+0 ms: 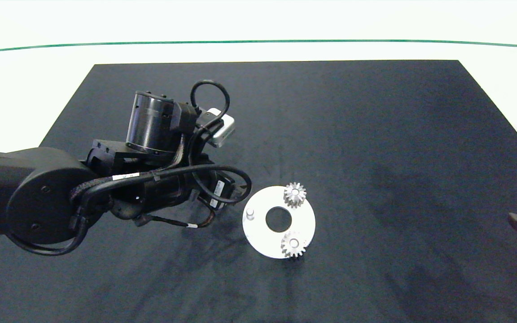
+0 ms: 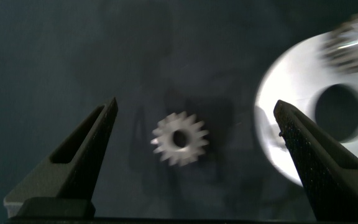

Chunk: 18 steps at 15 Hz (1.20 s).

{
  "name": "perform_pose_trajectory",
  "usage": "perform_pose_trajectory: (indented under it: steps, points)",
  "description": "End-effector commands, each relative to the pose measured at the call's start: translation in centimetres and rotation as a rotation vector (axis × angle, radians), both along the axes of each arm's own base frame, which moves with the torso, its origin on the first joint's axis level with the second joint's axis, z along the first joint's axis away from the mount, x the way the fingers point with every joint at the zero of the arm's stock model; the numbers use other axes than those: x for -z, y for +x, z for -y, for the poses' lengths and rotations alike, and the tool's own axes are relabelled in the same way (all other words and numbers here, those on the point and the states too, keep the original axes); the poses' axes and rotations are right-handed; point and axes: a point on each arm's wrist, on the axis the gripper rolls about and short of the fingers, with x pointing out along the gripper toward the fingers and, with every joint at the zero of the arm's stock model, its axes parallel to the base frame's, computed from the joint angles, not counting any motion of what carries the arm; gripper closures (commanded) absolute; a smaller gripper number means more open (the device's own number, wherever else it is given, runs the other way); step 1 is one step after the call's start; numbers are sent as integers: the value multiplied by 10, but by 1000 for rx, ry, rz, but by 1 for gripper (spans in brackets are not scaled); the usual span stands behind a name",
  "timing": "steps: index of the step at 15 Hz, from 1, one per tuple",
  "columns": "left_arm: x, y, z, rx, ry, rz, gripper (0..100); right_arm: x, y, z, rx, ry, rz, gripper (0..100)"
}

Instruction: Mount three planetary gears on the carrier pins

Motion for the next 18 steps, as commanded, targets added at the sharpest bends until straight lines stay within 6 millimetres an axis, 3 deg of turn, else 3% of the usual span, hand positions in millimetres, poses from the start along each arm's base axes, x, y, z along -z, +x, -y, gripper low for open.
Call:
perform_pose_trajectory:
  steps: [1, 7, 18]
  points:
    - [5, 7, -12, -47, 6, -14, 0, 1, -1, 0, -2, -4, 1, 0]
    - [19, 9, -13, -72, 1, -66, 4, 1, -1, 1, 0, -3, 0, 0]
    - [31, 17, -9, -84, 2, -102, 26, 1, -1, 1, 2, -1, 3, 0]
